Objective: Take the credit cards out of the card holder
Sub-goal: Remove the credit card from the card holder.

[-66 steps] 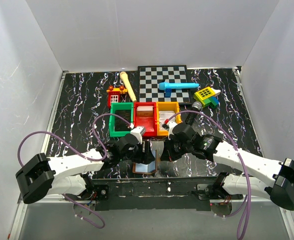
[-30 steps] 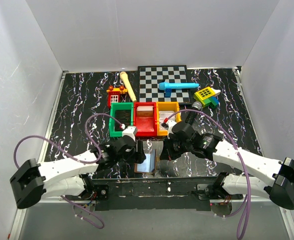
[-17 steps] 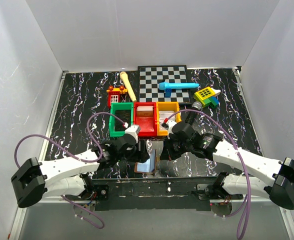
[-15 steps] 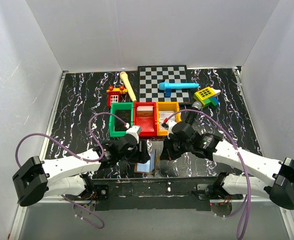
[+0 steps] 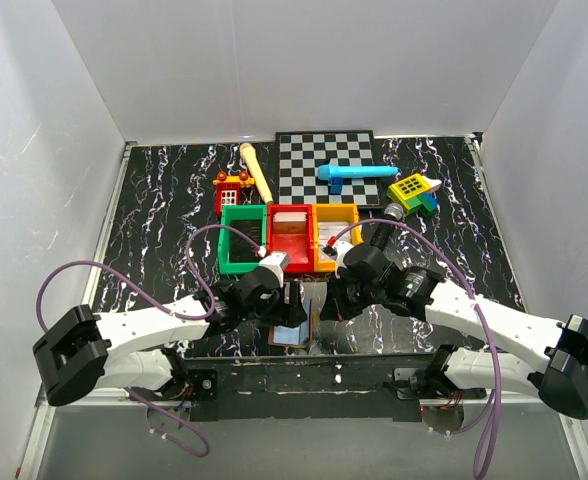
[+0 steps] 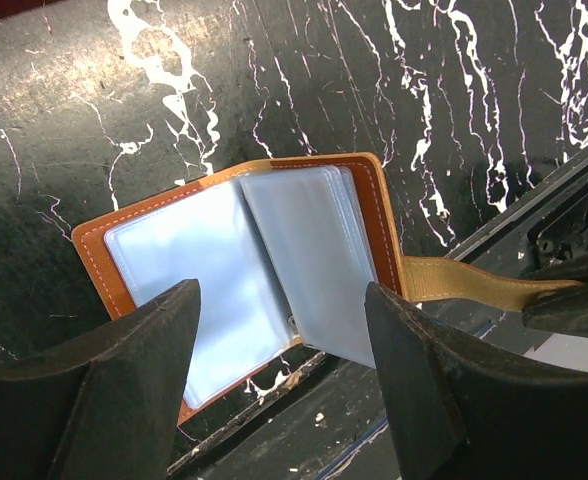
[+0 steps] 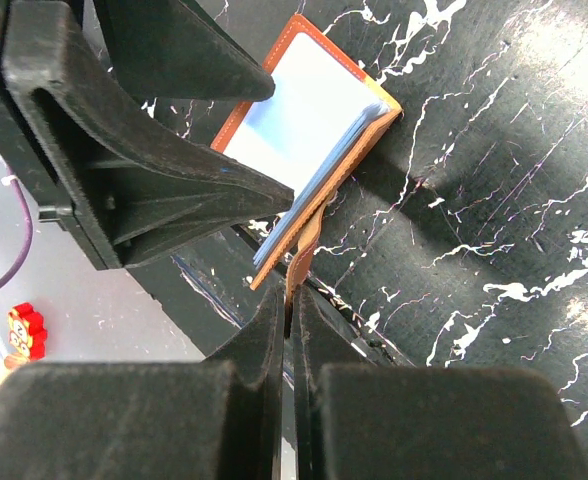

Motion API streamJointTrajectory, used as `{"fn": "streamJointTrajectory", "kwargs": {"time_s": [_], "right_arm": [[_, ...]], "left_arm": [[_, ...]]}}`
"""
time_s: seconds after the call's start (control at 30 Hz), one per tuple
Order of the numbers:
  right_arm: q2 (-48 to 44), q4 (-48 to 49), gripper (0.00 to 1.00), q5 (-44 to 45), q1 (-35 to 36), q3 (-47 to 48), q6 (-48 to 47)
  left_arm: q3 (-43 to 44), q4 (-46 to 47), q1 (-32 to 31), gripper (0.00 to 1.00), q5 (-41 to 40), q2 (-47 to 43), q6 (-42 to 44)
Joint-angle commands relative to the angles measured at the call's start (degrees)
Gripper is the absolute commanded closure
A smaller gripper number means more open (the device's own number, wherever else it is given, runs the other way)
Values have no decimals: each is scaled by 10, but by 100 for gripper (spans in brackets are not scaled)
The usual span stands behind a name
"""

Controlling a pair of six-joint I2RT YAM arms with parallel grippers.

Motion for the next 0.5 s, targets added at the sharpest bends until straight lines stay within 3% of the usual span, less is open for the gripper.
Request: {"fn": "streamJointTrajectory", "kwargs": {"time_s": [0.0, 0.47], "right_arm": [[1, 5, 99, -1, 2, 16, -5], [1, 10, 99, -3, 2, 11, -4]], "left_arm": [[21, 12, -2, 34, 8, 10, 10], [20, 12, -2, 33, -7, -2, 5]]}}
